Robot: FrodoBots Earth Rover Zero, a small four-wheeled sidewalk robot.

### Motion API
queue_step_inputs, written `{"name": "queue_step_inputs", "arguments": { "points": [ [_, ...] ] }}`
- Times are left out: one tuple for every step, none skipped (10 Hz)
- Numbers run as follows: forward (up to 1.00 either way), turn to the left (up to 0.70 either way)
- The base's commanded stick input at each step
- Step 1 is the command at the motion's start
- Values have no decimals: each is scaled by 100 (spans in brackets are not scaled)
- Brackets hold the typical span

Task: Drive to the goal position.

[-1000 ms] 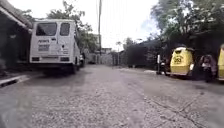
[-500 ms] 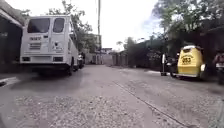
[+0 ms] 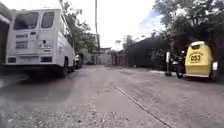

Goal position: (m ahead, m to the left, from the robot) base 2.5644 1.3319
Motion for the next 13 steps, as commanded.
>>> {"name": "queue_step_inputs", "arguments": {
  "points": [
    [100,0],
    [100,0],
    [100,5],
    [100,24],
    [100,27],
    [100,6],
    [100,0],
    [100,0],
    [100,0],
    [100,20],
    [100,26],
    [100,5],
    [100,0]
  ]
}}
